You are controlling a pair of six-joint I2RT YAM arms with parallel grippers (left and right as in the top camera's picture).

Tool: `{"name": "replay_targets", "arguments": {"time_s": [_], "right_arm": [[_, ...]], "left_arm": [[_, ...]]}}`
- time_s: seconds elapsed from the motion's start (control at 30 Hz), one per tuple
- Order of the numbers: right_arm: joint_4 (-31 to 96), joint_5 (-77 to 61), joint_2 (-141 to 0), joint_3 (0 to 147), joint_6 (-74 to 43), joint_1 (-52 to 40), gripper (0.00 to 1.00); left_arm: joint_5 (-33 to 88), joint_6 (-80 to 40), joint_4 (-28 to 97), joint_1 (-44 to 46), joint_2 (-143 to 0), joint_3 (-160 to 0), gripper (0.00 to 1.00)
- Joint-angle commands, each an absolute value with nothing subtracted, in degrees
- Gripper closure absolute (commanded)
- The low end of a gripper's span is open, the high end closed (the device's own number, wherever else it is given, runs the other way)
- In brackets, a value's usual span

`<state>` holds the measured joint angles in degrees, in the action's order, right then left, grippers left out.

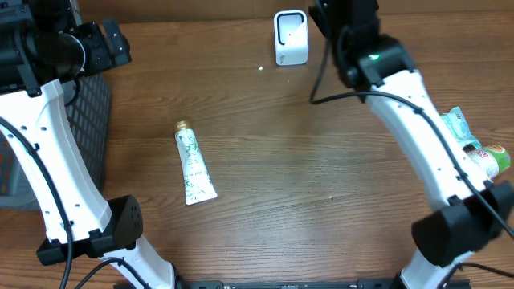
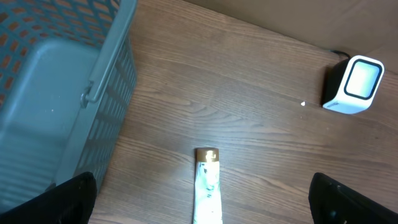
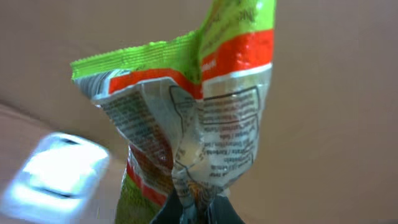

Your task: Scan the item barcode

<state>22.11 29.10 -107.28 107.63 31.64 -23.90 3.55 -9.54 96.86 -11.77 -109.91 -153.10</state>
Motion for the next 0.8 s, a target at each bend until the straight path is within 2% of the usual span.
{"name": "replay_targets", "arguments": {"time_s": [0.0, 0.13, 0.3, 0.5, 0.77], "right_arm": [[19.70, 44.93, -112.73, 108.97, 58.85, -24.69, 0.96], [13.89, 49.28, -118.72, 108.97, 76.09, -25.08, 0.96], [4.08, 48.60, -125.23, 108.97, 86.00, -25.08, 0.96], [-5.10, 47.00, -131.37, 108.97, 93.17, -25.08, 0.96], [-11.94, 44.88, -134.58, 108.97, 93.25, -26.13, 0.96]], "left_arm": [[2.92, -10.31, 96.79, -11.88, -109.91, -153.10, 0.00], [2.92, -10.31, 96.79, -11.88, -109.91, -153.10, 0.00], [2.92, -10.31, 96.79, -11.88, -109.91, -153.10, 0.00], [2.92, -10.31, 96.79, -11.88, -109.91, -153.10, 0.00], [2.92, -10.31, 96.79, -11.88, -109.91, -153.10, 0.00]]}}
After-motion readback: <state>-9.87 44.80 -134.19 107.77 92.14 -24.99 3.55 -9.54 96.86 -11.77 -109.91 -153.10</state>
